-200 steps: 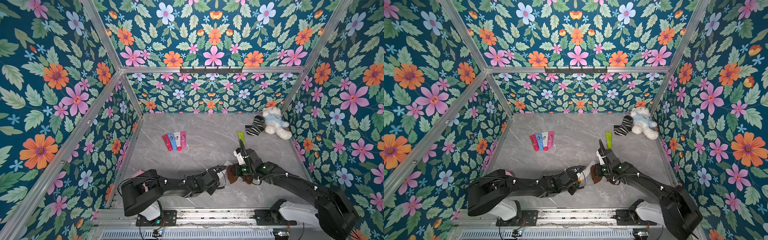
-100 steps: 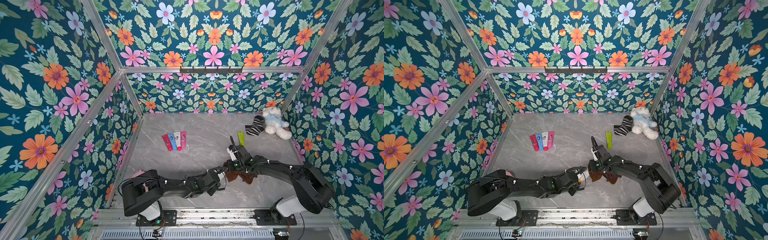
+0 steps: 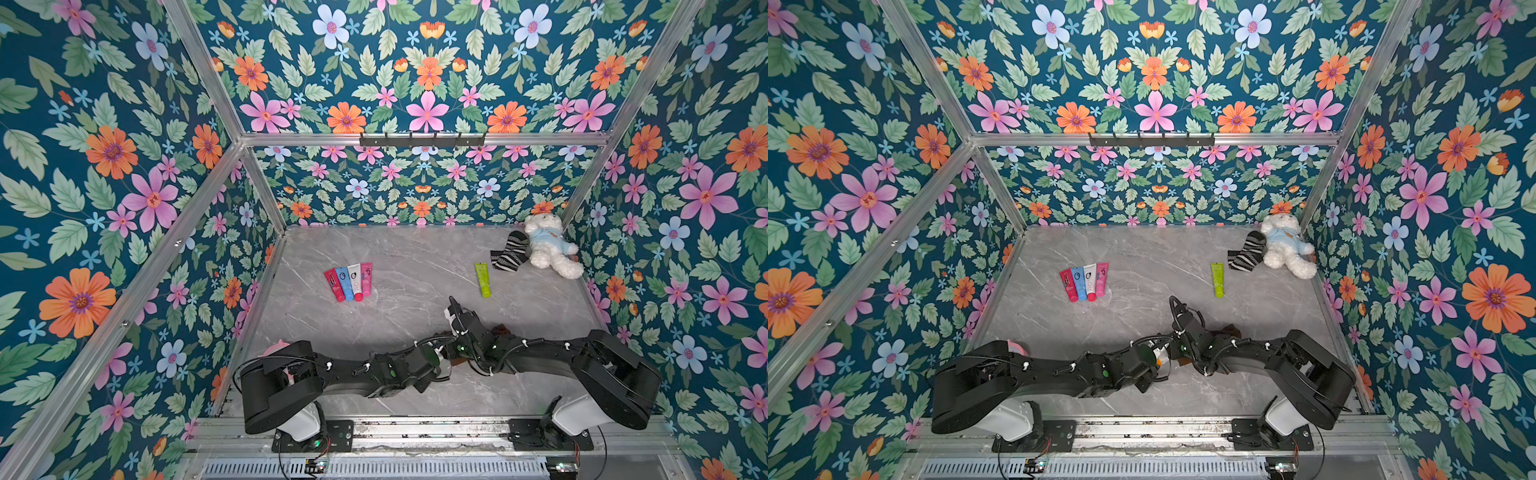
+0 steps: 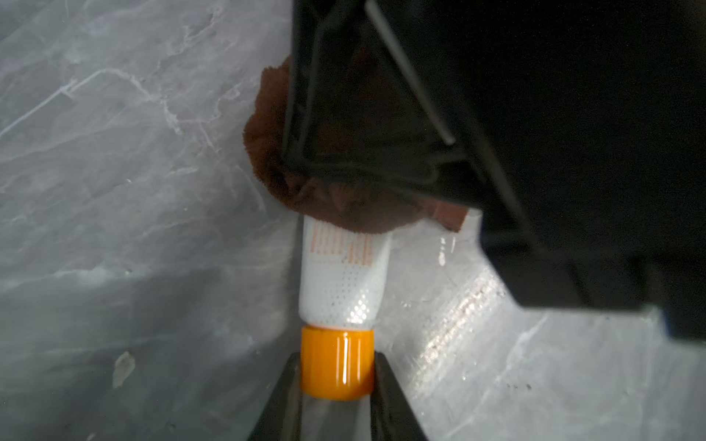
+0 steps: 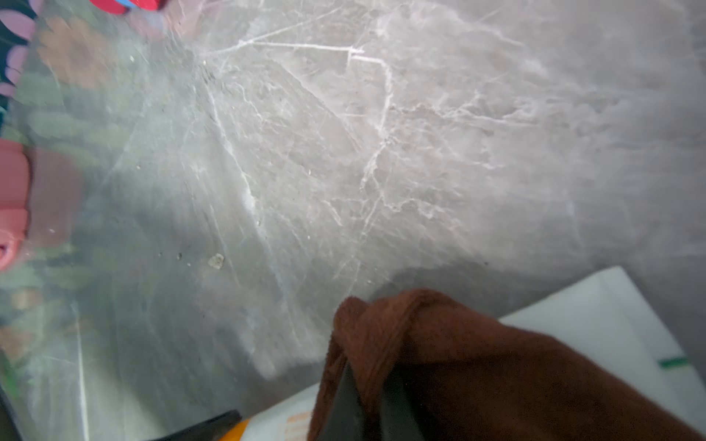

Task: Wipe the surface of the toothpaste tube
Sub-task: Wipe the dirt from the toothpaste tube.

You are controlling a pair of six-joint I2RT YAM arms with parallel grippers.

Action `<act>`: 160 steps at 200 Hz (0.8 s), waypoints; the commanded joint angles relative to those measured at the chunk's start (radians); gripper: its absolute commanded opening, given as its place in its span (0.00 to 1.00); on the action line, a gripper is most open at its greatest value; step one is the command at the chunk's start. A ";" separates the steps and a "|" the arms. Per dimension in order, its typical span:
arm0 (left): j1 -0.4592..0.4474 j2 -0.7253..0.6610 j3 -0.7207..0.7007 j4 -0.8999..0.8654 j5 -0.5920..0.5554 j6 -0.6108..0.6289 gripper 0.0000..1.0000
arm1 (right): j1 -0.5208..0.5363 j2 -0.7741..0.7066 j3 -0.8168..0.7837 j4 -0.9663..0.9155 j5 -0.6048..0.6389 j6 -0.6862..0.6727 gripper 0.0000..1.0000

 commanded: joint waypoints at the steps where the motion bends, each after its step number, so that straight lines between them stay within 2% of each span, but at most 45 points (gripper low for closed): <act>1: 0.004 -0.001 -0.002 0.044 -0.026 0.023 0.00 | -0.004 0.005 -0.036 -0.125 -0.196 0.043 0.00; 23: 0.003 -0.008 -0.009 0.049 -0.024 0.022 0.00 | -0.125 -0.019 -0.068 -0.110 -0.220 0.023 0.00; 39: 0.004 -0.015 -0.015 0.053 -0.021 0.020 0.00 | -0.203 -0.041 -0.056 -0.168 -0.183 -0.014 0.00; 63: 0.004 -0.019 -0.019 0.057 -0.019 0.019 0.00 | -0.266 -0.063 -0.026 -0.227 -0.148 -0.057 0.00; 101: 0.004 -0.005 -0.009 0.057 -0.018 0.021 0.00 | -0.239 -0.067 -0.026 -0.200 -0.238 -0.070 0.00; 160: 0.004 -0.009 -0.006 0.067 -0.018 0.018 0.00 | -0.034 -0.168 -0.130 -0.035 -0.354 0.069 0.00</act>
